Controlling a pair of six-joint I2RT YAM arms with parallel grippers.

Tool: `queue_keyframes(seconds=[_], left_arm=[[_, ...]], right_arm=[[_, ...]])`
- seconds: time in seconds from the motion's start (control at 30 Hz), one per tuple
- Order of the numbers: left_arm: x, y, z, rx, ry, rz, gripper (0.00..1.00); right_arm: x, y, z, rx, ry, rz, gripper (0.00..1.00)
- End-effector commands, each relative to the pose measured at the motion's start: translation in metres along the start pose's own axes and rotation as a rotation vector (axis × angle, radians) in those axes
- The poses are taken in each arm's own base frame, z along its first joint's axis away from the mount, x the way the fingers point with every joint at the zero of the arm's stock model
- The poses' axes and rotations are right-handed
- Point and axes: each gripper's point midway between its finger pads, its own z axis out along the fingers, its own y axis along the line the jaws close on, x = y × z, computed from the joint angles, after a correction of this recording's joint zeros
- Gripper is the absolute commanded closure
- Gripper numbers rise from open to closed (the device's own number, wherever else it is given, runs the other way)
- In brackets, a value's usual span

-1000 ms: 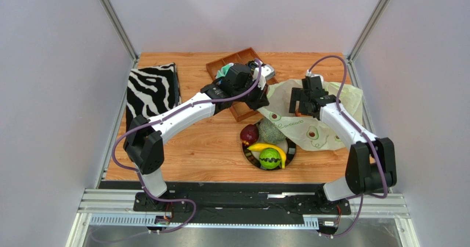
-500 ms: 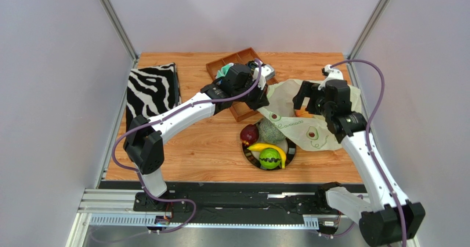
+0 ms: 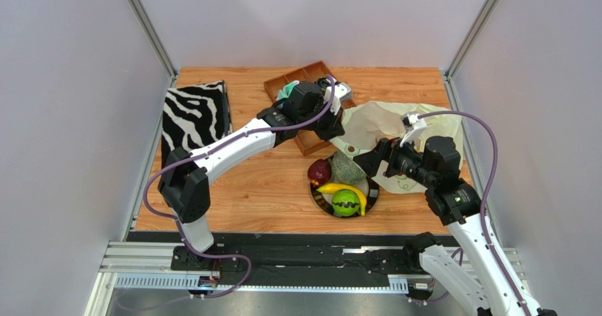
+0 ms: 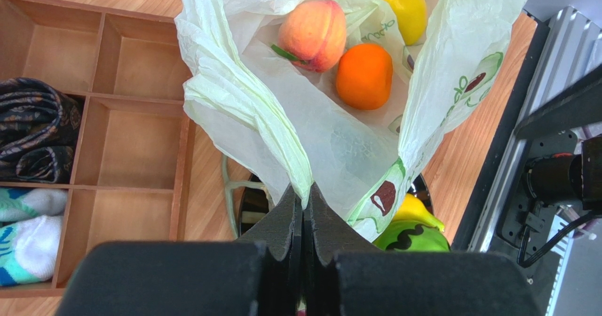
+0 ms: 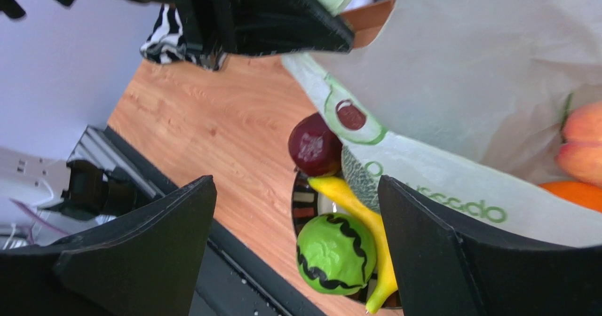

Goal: Place the fruits into the plastic bag

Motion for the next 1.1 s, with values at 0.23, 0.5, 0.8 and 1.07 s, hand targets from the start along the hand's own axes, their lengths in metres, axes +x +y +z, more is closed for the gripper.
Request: queue_keyframes(seconds=[0.23,0.5,0.8,1.07], left_arm=[[-0.019,-0.003,-0.003,0.012,-0.043,0.008,1.0],[-0.017,-0.002,-0.001,0.013,-0.037,0.004,1.0],[-0.017,-0.002,-0.001,0.012,-0.037,0.006,1.0],[-0.017,-0.002,-0.001,0.013,-0.037,0.004,1.0]], right_arm=[[0.086,0.008,0.026,0.09,0.282,-0.078,0.14],[0.128,-0.007,0.04,0.224,0.408,-0.142,0.14],[0.157,-0.014,0.046,0.311,0.502,-0.203,0.14],[0.179,-0.019,0.042,0.343,0.55,-0.222,0.11]])
